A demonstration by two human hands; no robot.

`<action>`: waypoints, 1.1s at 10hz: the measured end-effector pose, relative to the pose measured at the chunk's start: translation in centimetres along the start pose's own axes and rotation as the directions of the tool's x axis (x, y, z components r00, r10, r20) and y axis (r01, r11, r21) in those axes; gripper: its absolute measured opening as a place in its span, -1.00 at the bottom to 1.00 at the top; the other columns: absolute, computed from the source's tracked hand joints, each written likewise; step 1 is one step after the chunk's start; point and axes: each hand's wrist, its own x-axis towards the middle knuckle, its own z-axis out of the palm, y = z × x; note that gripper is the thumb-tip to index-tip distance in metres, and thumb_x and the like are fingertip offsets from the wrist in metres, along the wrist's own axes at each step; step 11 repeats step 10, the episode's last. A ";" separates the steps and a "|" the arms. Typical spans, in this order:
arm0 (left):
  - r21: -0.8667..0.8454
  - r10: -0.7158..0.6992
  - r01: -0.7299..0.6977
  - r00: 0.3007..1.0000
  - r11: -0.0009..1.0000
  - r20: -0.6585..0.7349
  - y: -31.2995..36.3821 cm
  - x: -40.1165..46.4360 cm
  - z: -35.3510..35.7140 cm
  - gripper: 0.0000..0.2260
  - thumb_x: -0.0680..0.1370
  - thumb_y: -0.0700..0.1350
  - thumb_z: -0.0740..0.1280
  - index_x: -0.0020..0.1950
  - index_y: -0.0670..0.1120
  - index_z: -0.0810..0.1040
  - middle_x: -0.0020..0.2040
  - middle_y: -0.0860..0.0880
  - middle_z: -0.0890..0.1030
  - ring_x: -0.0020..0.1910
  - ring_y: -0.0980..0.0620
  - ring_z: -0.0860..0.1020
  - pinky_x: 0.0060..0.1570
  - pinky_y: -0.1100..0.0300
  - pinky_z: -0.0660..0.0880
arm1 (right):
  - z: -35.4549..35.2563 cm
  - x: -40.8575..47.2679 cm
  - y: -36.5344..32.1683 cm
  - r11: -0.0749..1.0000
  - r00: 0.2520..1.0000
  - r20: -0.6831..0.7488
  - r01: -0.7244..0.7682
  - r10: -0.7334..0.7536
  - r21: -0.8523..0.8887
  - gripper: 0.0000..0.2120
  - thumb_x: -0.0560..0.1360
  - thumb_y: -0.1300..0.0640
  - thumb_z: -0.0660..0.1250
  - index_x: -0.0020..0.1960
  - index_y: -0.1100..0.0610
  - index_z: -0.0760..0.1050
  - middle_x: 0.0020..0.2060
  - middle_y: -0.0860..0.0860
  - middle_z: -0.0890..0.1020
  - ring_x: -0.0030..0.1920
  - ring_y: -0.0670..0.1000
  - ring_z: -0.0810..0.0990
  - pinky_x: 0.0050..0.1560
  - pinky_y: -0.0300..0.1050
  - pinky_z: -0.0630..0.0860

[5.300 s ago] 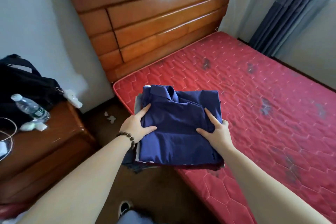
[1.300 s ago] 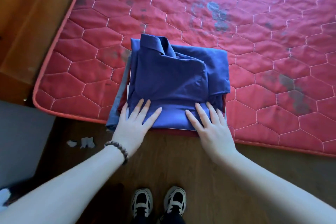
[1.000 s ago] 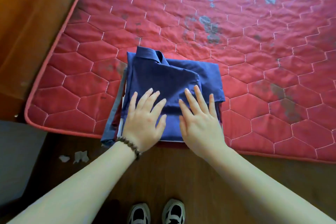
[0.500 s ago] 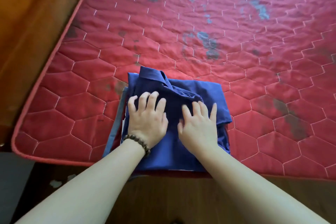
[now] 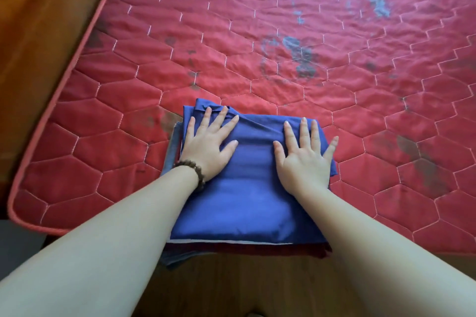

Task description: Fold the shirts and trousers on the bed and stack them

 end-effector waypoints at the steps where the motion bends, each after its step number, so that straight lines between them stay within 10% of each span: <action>1: -0.551 -0.199 0.122 0.977 0.826 -0.081 0.5 -0.3 -2.6 -0.61 0.60 -0.27 0.19 0.41 -0.06 0.43 0.51 -0.01 0.28 0.53 0.07 0.13 0.52 0.06 -0.11 | -2.2 0.1 0.7 0.995 0.988 0.157 -0.004 -0.012 0.100 -0.47 0.63 -0.19 -0.17 0.56 -0.10 -0.12 0.57 -0.01 -0.10 0.54 0.01 -0.23 0.47 0.27 -0.26; 2: -0.427 -0.226 0.087 0.931 0.900 -0.288 1.8 -3.4 -4.0 -0.62 0.55 -0.27 0.17 0.33 -0.09 0.52 0.42 -0.07 0.43 0.50 -0.04 0.24 0.49 -0.01 0.00 | -4.2 -1.7 0.4 0.990 0.997 -0.081 0.028 -0.017 0.137 -0.49 0.64 -0.06 -0.04 0.56 0.02 0.04 0.56 0.05 0.01 0.56 0.08 -0.11 0.46 0.31 -0.19; 3: 0.027 0.027 -0.023 0.984 0.999 -0.174 4.2 -8.5 -1.9 -0.52 0.53 0.02 0.07 0.45 0.02 0.39 0.51 -0.07 0.29 0.53 -0.12 0.14 0.44 -0.23 -0.01 | -3.9 -6.8 -2.3 0.945 0.923 -0.279 0.307 -0.266 0.113 -0.48 0.53 0.06 0.08 0.46 0.17 0.31 0.48 0.13 0.30 0.51 0.15 0.18 0.43 0.36 -0.02; 4: 0.300 0.070 -0.103 0.990 0.948 0.119 4.4 -11.4 1.0 -0.43 0.56 0.20 -0.14 0.56 0.10 0.06 0.59 0.00 0.00 0.56 -0.02 -0.12 0.48 -0.16 -0.21 | -1.4 -10.6 -3.0 0.890 0.887 -0.079 0.456 -0.455 -0.010 -0.49 0.56 0.00 0.05 0.48 0.11 0.30 0.48 0.08 0.29 0.51 0.09 0.18 0.45 0.35 -0.01; 6: 0.307 -0.050 0.026 0.996 0.951 0.071 0.2 -12.1 1.0 -0.40 0.53 0.27 -0.14 0.56 0.13 -0.04 0.59 -0.06 -0.02 0.56 -0.06 -0.05 0.50 -0.11 -0.06 | 0.1 -10.4 2.0 0.982 0.981 -0.038 0.191 -0.190 0.015 -0.45 0.56 -0.18 0.04 0.53 -0.10 0.15 0.54 -0.03 0.14 0.55 0.00 0.04 0.48 0.26 -0.19; 11: 0.260 -0.230 0.208 0.971 0.943 0.058 3.5 -15.0 -6.0 -0.39 0.59 0.24 -0.07 0.57 0.07 -0.16 0.59 -0.02 -0.01 0.56 -0.01 -0.07 0.50 -0.04 -0.10 | -6.8 -11.5 3.3 0.979 0.989 0.053 0.131 -0.141 0.158 -0.45 0.63 -0.10 -0.01 0.57 -0.02 -0.03 0.57 -0.03 -0.06 0.55 -0.03 -0.15 0.52 0.09 -0.18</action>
